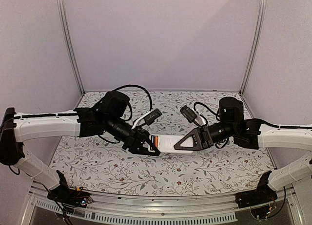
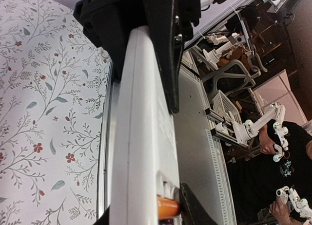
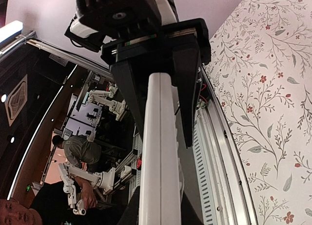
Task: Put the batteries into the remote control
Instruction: Load the battery into the battery compartment.
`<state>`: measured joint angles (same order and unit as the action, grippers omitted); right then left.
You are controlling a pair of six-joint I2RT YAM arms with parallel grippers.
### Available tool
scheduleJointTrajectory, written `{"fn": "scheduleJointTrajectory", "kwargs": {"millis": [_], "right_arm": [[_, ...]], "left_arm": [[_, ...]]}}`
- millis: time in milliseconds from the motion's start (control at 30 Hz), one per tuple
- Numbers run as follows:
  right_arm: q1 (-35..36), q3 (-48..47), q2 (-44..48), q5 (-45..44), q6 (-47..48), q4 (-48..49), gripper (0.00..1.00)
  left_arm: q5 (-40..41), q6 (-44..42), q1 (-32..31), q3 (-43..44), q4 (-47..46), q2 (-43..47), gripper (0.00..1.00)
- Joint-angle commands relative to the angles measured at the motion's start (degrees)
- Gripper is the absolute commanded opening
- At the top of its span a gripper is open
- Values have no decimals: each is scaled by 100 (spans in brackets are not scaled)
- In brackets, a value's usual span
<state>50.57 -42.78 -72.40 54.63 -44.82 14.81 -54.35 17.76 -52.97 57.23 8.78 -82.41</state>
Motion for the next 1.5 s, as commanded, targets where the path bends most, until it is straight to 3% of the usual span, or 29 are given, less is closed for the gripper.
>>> {"fn": "scheduleJointTrajectory", "kwargs": {"millis": [0, 67, 167, 500, 600, 1000, 1300, 1467], "right_arm": [[121, -107, 381, 649, 149, 312, 0], [124, -92, 360, 629, 136, 312, 0], [116, -79, 299, 528, 138, 243, 0], [76, -107, -55, 169, 108, -30, 0], [57, -107, -114, 139, 74, -44, 0], [-17, -107, -167, 126, 10, -57, 0], [-69, -85, -170, 100, -2, -79, 0], [-77, -90, -152, 135, 15, -92, 0]], "left_arm": [[307, 328, 331, -168, -269, -122, 41], [268, 325, 318, -168, -280, -83, 56], [311, 230, 288, -165, -267, 74, 67], [390, 184, 201, -229, -275, 461, 78], [476, 223, 194, -279, -319, 529, 76], [709, 112, 158, -307, -126, 506, 55], [635, -231, 0, -153, 293, 280, 58], [679, -258, -20, -96, 390, 204, 49]]}}
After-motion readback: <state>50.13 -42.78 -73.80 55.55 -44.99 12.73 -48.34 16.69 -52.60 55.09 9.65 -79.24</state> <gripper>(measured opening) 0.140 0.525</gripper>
